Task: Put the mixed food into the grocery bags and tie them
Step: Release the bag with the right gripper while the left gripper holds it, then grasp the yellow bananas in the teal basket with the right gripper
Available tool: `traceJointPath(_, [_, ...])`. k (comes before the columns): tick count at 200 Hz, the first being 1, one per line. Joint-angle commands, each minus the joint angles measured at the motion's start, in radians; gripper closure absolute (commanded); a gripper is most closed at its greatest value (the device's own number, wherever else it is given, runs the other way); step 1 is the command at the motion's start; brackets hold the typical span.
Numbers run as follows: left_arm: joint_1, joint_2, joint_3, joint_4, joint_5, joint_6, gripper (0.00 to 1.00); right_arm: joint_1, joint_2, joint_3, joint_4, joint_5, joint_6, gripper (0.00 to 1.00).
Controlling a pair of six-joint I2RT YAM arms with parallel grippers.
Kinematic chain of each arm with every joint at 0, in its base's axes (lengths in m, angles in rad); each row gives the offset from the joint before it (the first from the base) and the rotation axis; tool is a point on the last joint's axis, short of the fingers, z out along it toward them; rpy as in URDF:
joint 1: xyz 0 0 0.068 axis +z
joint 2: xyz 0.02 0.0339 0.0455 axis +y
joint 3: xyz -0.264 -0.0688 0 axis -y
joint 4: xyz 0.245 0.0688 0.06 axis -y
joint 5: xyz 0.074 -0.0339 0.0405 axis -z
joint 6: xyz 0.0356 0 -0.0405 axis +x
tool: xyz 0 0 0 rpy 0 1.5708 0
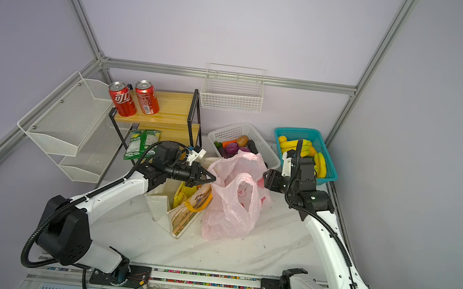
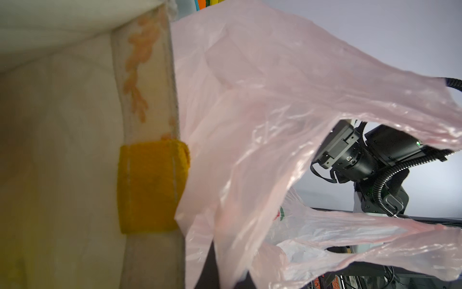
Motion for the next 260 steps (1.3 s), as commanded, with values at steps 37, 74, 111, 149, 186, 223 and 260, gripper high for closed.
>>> traceJointPath(37, [0.017,0.020,0.010,0.006,-0.012,0.050,1.00,0.004,-0.074,0.159,0.013,-0.151,-0.002,0.20])
traceJointPath(74, [0.019,0.014,0.012,0.009,-0.033,0.051,1.00,-0.012,-0.068,0.221,0.013,-0.054,-0.001,0.20])
traceJointPath(111, [0.019,0.000,0.004,0.032,-0.033,0.040,1.00,-0.173,0.037,0.238,0.076,0.018,0.047,0.20])
traceJointPath(149, [0.019,-0.014,0.003,0.048,-0.025,0.045,1.00,-0.295,0.180,0.202,0.255,0.185,0.111,0.20])
traceJointPath(186, [0.019,-0.021,0.006,0.064,-0.013,0.039,1.00,-0.362,0.463,0.282,0.320,0.308,0.066,0.21])
traceJointPath(223, [0.020,-0.031,0.000,0.090,-0.005,0.026,1.00,-0.456,0.717,0.400,0.293,0.204,0.035,0.21])
traceJointPath(260, [0.023,-0.041,-0.008,0.100,0.004,0.023,1.00,-0.510,0.824,0.412,0.284,0.201,0.003,0.24])
